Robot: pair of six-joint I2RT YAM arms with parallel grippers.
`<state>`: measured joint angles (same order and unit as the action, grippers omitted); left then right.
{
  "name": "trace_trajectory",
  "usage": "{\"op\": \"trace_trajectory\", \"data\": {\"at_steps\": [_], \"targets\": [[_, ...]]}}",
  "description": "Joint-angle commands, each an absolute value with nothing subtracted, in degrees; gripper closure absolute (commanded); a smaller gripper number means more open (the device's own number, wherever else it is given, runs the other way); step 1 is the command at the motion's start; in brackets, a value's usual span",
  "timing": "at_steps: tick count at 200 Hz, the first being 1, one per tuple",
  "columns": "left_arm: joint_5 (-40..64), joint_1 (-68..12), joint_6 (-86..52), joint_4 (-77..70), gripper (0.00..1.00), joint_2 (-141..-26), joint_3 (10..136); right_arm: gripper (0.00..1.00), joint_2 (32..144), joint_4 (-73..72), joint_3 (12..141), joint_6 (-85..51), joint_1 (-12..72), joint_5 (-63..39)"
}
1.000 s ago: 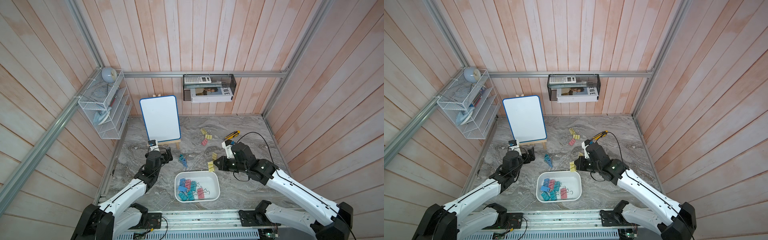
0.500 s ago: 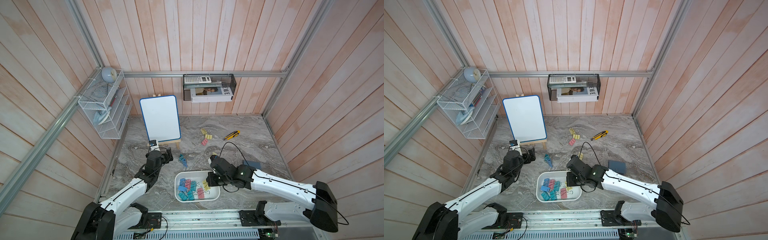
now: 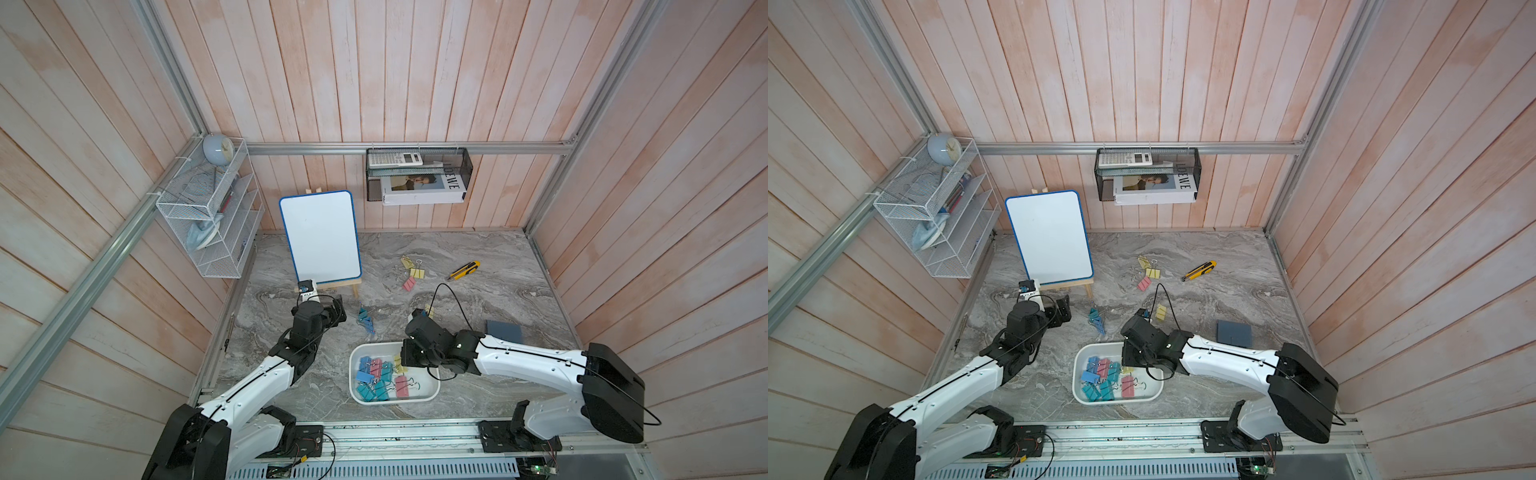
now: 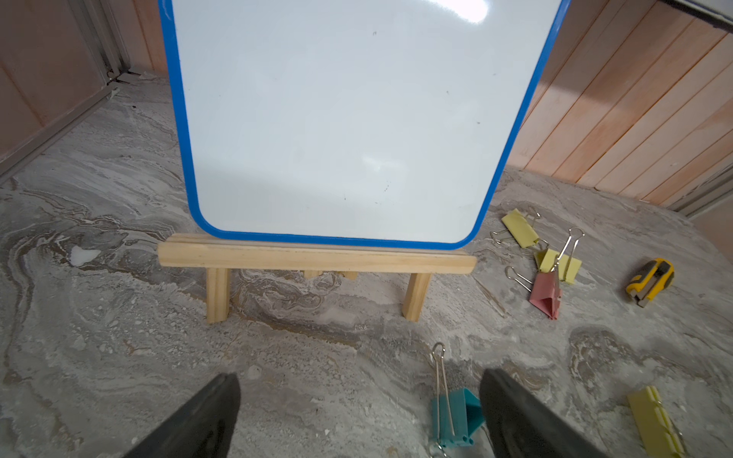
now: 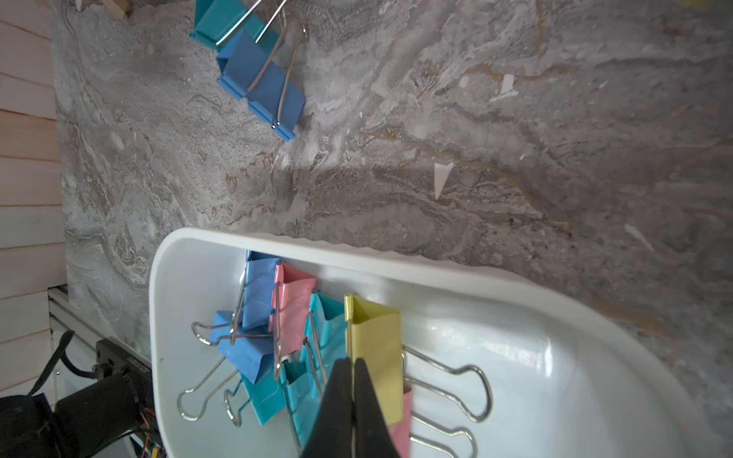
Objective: Put the binder clips in the storage box
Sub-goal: Place the binder clip in the storage box.
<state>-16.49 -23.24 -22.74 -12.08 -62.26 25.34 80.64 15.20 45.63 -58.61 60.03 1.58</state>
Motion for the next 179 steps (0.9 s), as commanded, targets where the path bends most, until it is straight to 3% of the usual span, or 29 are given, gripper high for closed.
{"op": "trace_trajectory", "data": {"at_steps": [1,59,125,179], "targets": [[-16.1,-23.0,-22.9,-13.4,0.0,-62.2,25.3,1.0,81.7,9.4,43.6,-62.3,60.4,3.5],[-16.1,-23.0,-22.9,-13.2,0.0,-62.0,25.3,1.0,85.2,4.7,41.8,-65.7,61.6,3.9],[-16.1,-23.0,-22.9,-13.1,0.0,-61.9,25.3,0.68,81.2,8.6,41.5,-66.7,62.2,6.5],[-16.0,-23.0,-22.9,-13.1,0.0,-61.9,25.4,0.54,71.9,18.5,44.2,-63.9,62.1,16.8]]}}
